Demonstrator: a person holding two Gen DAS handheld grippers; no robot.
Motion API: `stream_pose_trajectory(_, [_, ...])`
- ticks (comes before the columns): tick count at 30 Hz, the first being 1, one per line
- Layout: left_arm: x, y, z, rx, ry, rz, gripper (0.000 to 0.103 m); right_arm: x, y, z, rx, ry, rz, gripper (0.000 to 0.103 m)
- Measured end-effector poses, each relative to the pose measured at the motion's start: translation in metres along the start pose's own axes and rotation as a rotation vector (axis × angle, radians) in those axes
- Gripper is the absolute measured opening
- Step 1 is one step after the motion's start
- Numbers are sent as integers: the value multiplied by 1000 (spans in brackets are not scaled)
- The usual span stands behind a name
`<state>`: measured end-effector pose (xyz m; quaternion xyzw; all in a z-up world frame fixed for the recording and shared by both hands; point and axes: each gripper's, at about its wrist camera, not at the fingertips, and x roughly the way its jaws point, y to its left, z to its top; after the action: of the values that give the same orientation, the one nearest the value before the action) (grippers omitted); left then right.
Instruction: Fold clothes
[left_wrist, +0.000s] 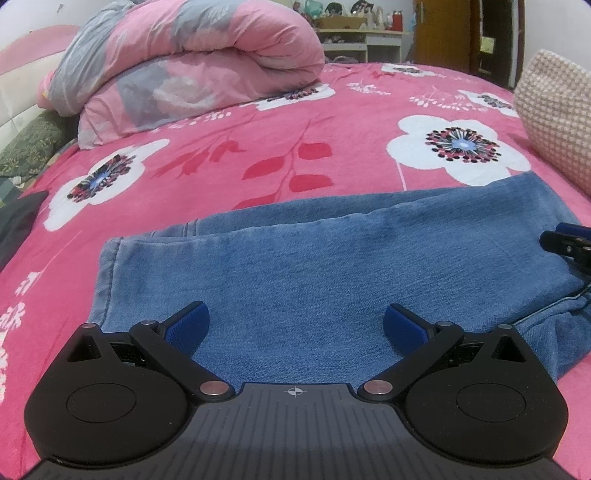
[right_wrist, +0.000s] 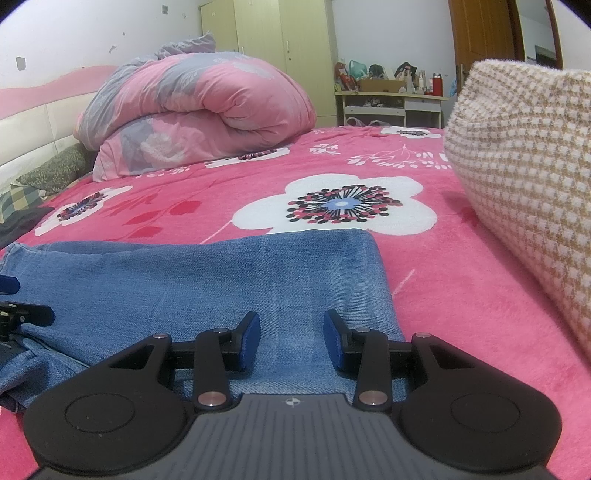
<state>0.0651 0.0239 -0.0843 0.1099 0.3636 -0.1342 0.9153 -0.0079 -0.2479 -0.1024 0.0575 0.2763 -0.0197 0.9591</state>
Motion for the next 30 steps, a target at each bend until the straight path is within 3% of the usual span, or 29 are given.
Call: stream_pose_trajectory(30, [-1, -7, 1, 18, 9, 49, 103, 0, 2, 0, -9, 2, -7, 41])
